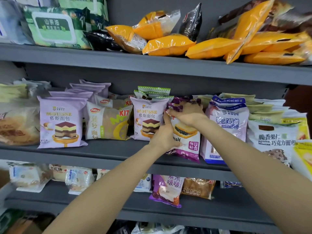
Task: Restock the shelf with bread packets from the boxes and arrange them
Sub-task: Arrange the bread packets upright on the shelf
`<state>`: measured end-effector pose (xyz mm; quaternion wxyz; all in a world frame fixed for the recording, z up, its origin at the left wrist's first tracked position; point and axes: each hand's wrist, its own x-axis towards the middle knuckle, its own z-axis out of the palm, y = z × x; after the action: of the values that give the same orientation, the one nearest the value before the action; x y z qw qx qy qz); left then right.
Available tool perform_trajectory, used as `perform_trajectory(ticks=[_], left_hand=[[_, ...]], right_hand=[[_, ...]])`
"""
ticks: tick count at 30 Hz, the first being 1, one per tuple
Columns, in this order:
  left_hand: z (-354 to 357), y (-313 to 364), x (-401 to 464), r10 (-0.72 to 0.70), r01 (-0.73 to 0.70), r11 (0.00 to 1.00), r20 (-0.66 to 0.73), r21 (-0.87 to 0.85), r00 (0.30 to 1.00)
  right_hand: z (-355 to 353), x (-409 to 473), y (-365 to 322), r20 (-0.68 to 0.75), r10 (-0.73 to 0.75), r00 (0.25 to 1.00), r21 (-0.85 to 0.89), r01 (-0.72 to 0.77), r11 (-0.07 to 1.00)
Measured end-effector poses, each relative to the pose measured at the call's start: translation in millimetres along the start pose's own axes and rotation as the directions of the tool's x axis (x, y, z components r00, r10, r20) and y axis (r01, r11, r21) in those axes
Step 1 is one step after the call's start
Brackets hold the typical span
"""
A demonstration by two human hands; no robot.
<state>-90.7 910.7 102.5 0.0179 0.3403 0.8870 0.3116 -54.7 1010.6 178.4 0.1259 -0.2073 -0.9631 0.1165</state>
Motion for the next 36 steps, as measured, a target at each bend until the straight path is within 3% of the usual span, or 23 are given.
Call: perform_trajectory(ticks=[3, 8, 13, 16, 19, 22, 24, 29, 31, 33, 36], left_hand=[[-0.6, -4.4, 2.4, 0.015, -0.012, 0.999, -0.076, 0.044, 0.997], [-2.2, -4.7, 2.1, 0.010, -0.003, 0.996, -0.086, 0.088, 0.996], [-11.4, -15.8, -8.5, 0.045, -0.039, 0.996, -0.076, 0.086, 0.996], [-25.4, -25.2, -18.3, 0.185, -0.077, 0.924, -0.263, 0.374, 0.947], [-37.9, -35.6, -14.6, 0.236, 0.037, 0.843, -0.431, 0.537, 0.871], [-51.0, -42.6, 0.2, 0.107, 0.019, 0.864, -0.220, 0.503, 0.970], [-59.1, -42.8, 7.4, 0.066, -0.013, 0.885, -0.097, 0.466, 0.993], [-60.2, -43.8, 0.3, 0.116, -0.047, 0.901, -0.134, 0.431, 0.984], [-59.7, -36.6, -7.8, 0.192, -0.077, 0.908, -0.245, 0.411, 0.950], [-59.1, -21.9, -17.6, 0.349, -0.222, 0.913, -0.373, 0.342, 0.859], [-53.9, 4.3, -31.4, 0.567, -0.486, 0.821, -0.326, 0.300, 0.757]], right_hand=[[4.1, 2.8, 0.2, -0.002, -0.030, 1.000, 0.064, 0.030, 0.998], [10.9, -4.1, -0.7, 0.035, -0.025, 0.999, -0.036, 0.026, 0.999], [1.2, -39.3, 11.6, -0.040, -0.212, 0.977, -0.222, 0.198, 0.955], [14.9, -49.1, 18.4, -0.036, -0.239, 0.970, -0.390, 0.206, 0.897], [24.5, -45.3, 20.5, -0.110, -0.249, 0.962, -0.412, 0.184, 0.892], [25.9, -41.7, 17.9, -0.085, -0.265, 0.960, -0.396, 0.212, 0.893], [25.1, -39.3, 16.6, -0.045, -0.273, 0.961, -0.399, 0.233, 0.887], [24.7, -39.9, 17.1, -0.061, -0.274, 0.960, -0.394, 0.229, 0.890], [24.2, -47.4, 16.3, -0.115, -0.281, 0.953, -0.378, 0.219, 0.900], [20.0, -57.7, 18.1, -0.216, -0.262, 0.941, -0.255, 0.204, 0.945], [9.2, -75.2, 35.0, -0.413, -0.192, 0.890, -0.068, 0.181, 0.981]])
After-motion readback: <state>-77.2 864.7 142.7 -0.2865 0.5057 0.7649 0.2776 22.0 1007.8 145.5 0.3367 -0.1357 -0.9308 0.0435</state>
